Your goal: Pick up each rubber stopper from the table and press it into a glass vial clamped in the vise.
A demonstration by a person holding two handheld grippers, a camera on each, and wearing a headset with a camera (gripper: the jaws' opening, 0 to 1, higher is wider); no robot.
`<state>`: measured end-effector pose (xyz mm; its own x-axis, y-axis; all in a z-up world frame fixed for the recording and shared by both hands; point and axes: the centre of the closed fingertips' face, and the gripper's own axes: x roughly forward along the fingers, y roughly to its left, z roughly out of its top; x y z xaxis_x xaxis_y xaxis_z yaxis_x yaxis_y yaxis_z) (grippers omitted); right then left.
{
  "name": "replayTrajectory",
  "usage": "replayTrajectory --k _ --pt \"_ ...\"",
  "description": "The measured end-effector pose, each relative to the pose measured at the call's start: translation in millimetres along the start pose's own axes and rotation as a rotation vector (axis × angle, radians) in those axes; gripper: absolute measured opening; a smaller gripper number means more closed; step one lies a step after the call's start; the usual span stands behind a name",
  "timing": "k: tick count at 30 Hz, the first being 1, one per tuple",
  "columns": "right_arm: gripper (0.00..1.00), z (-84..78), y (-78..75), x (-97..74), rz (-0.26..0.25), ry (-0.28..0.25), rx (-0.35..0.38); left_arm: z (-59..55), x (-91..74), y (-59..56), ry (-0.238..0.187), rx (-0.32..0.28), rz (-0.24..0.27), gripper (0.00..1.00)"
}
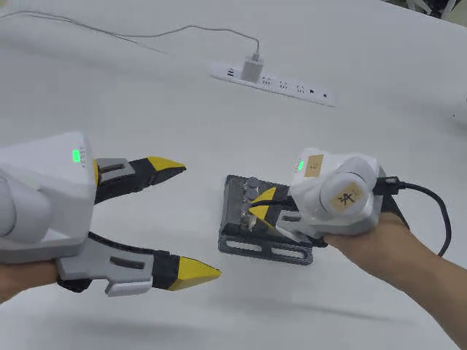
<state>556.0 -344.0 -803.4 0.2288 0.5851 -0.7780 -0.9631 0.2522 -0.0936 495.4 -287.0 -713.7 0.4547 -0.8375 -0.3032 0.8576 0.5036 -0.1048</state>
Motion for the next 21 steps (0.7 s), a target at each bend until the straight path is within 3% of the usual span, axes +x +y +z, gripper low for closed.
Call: replayTrajectory --k 2,10,15,21 --pt "0.0 -0.5 -1.2 -0.5 0.005 -0.018 0.057 0.2 -0.6 -0.8 0.005 0.003 0.002 0.78" --pt "0.02 4.0 -3.5 -3.7 -0.004 -0.04 0.02 -2.2 -2.6 -2.6 0.026 0.01 0.012 0.78" --pt "0.04 9.1 -16.8 -16.9 -0.035 -0.079 0.045 -3.7 -2.9 -2.5 0.039 0.012 0.015 0.79" --pt "0.1 4.2 -27.7 -39.9 -0.067 -0.123 0.093 -6.0 -1.0 -1.6 0.056 0.021 0.012 0.83"
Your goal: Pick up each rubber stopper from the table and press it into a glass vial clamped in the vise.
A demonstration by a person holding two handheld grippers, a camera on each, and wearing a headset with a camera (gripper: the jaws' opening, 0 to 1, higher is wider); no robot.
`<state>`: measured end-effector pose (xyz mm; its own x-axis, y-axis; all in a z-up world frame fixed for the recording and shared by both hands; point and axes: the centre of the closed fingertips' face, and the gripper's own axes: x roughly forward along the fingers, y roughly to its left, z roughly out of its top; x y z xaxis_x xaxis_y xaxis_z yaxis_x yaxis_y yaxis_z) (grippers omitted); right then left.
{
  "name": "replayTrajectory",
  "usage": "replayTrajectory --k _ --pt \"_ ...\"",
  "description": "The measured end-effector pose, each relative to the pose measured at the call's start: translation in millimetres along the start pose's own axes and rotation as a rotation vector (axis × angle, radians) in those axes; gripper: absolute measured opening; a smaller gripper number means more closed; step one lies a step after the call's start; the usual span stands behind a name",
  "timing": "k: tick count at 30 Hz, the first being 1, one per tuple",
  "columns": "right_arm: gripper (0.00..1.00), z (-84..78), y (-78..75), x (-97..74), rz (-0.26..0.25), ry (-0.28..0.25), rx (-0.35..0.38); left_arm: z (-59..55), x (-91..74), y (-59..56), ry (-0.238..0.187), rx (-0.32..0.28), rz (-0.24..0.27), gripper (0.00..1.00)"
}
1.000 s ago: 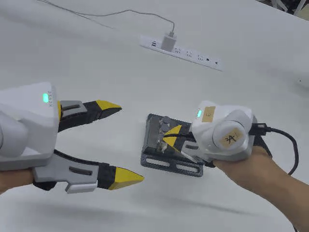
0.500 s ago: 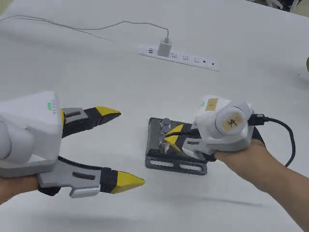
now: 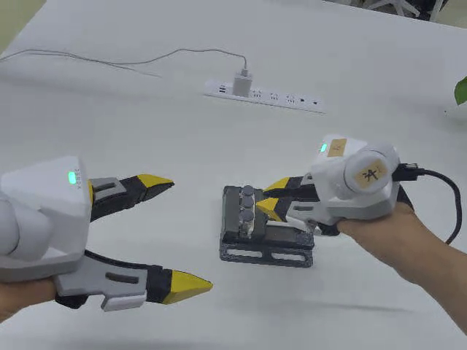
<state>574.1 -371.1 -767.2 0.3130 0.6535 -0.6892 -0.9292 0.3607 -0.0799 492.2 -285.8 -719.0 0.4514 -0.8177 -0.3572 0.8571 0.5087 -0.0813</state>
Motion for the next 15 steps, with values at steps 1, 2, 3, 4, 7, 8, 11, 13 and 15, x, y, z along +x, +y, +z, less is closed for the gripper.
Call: replayTrajectory --k 1,2,3,4,7,8,11,13,15 --pt "0.13 -1.6 -1.7 -5.5 -0.01 -0.013 0.011 -1.2 0.8 0.3 0.008 0.002 -0.002 0.83" --pt "0.14 -3.4 -2.9 -9.5 -0.016 -0.019 0.017 -1.4 1.3 0.3 0.01 0.002 -0.003 0.83" --pt "0.16 -7.3 -4.5 -14.7 -0.023 -0.023 0.028 -2.0 2.0 0.3 0.014 0.005 -0.006 0.85" --pt "0.18 -10.4 -5.3 -18.6 -0.026 -0.025 0.036 -2.2 2.2 0.4 0.017 0.009 -0.008 0.85" --pt "0.25 -21.4 -7.2 -30.8 -0.039 -0.036 0.051 -2.6 3.6 1.4 0.023 0.011 -0.012 0.88" --pt "0.27 -26.5 -7.2 -35.7 -0.039 -0.037 0.057 -4.0 4.5 1.6 0.03 0.01 -0.014 0.89" --pt "0.33 -36.8 -6.1 -47.4 -0.046 -0.048 0.073 -8.0 7.4 -1.4 0.048 0.021 -0.031 0.92" --pt "0.39 -42.1 -5.7 -55.1 -0.048 -0.065 0.092 -10.4 9.8 -2.8 0.058 0.021 -0.036 0.95" --pt "0.45 -45.6 -5.3 -60.0 -0.051 -0.081 0.1 -12.2 11.5 -2.9 0.065 0.021 -0.039 0.97"
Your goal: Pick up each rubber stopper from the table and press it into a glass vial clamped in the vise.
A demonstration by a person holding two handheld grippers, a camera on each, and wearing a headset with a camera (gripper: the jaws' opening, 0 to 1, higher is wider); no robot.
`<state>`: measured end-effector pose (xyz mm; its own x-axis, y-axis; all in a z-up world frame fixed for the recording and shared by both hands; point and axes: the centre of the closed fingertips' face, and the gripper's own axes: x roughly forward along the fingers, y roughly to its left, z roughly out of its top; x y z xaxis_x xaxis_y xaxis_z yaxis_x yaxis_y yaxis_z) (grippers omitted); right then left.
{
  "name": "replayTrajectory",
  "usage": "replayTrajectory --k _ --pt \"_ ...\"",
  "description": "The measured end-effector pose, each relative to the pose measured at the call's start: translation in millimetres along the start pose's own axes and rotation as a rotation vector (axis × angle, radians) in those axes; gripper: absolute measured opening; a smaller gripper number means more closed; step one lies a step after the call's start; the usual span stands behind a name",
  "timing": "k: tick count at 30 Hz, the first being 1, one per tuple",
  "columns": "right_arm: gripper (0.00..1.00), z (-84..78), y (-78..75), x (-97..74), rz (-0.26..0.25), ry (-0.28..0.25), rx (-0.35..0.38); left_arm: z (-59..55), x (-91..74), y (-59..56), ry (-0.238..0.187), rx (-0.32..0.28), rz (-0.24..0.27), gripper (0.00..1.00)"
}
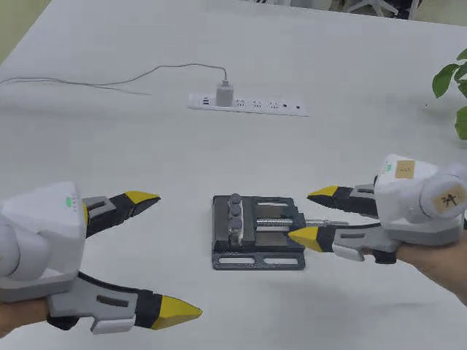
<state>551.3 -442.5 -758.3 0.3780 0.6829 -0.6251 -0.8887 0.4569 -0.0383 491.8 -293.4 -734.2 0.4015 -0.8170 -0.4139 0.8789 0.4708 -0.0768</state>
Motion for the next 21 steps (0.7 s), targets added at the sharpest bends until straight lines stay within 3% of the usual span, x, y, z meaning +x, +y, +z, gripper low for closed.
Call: replayTrajectory --k 13,21 --pt "0.73 -20.3 12.5 -22.9 0.033 -0.089 0.078 -16.9 7.7 -0.1 0.067 0.012 -0.024 0.99" --pt "0.78 -29.3 15.6 -31.1 0.021 -0.089 0.091 -20.1 10.1 3.4 0.073 0.008 -0.015 0.99"
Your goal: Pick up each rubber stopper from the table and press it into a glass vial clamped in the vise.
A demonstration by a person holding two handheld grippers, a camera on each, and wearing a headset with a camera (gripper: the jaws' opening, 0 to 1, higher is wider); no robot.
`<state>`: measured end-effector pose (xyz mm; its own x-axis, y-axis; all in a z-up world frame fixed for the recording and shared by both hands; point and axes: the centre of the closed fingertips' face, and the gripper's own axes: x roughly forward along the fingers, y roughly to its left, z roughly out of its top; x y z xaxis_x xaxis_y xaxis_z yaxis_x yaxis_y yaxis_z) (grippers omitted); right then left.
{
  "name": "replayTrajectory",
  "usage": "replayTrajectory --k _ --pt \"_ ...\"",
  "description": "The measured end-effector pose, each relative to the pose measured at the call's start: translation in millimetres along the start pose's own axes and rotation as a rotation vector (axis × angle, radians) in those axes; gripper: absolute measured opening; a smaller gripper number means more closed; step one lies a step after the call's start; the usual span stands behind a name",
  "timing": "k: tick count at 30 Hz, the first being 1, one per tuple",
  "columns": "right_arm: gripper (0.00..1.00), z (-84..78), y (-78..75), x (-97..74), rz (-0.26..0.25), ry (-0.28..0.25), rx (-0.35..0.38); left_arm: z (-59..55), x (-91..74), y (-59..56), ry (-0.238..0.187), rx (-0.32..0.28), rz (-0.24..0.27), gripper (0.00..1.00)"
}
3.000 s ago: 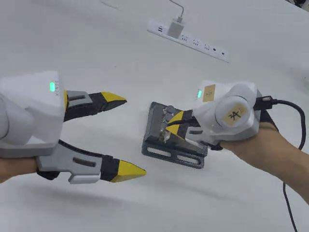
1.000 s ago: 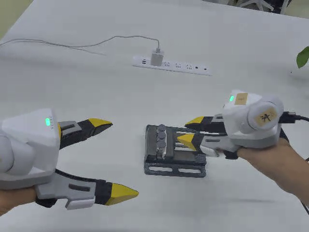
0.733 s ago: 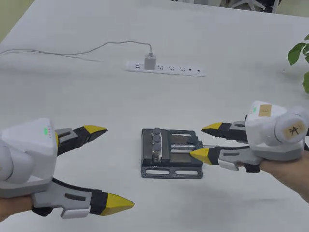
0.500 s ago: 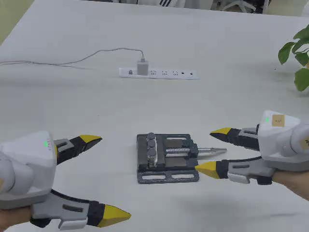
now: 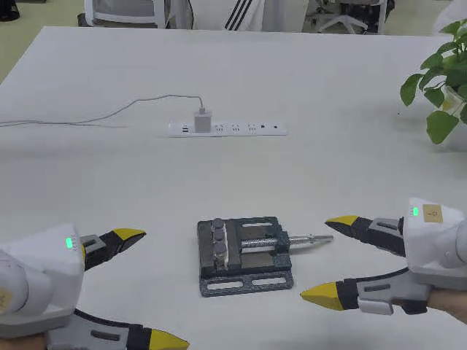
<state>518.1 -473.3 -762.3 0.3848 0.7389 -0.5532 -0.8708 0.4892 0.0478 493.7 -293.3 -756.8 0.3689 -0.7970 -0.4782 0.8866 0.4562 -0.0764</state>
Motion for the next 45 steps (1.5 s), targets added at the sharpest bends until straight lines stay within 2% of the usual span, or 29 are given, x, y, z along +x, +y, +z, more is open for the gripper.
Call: replayTrajectory --k 10,27,45 --pt "0.8 -1.1 0.1 -5.1 -0.012 -0.007 0.001 -6.4 1.7 -0.3 0.017 0.003 -0.003 0.99" --pt "0.81 7.2 -2.3 -4.7 -0.021 -0.016 -0.013 -4.8 2.5 1.3 0.005 -0.008 -0.001 0.99" --pt "0.8 8.1 -6.1 -5.8 -0.03 -0.017 -0.018 -4.0 1.7 4.3 -0.004 -0.014 0.004 0.99"
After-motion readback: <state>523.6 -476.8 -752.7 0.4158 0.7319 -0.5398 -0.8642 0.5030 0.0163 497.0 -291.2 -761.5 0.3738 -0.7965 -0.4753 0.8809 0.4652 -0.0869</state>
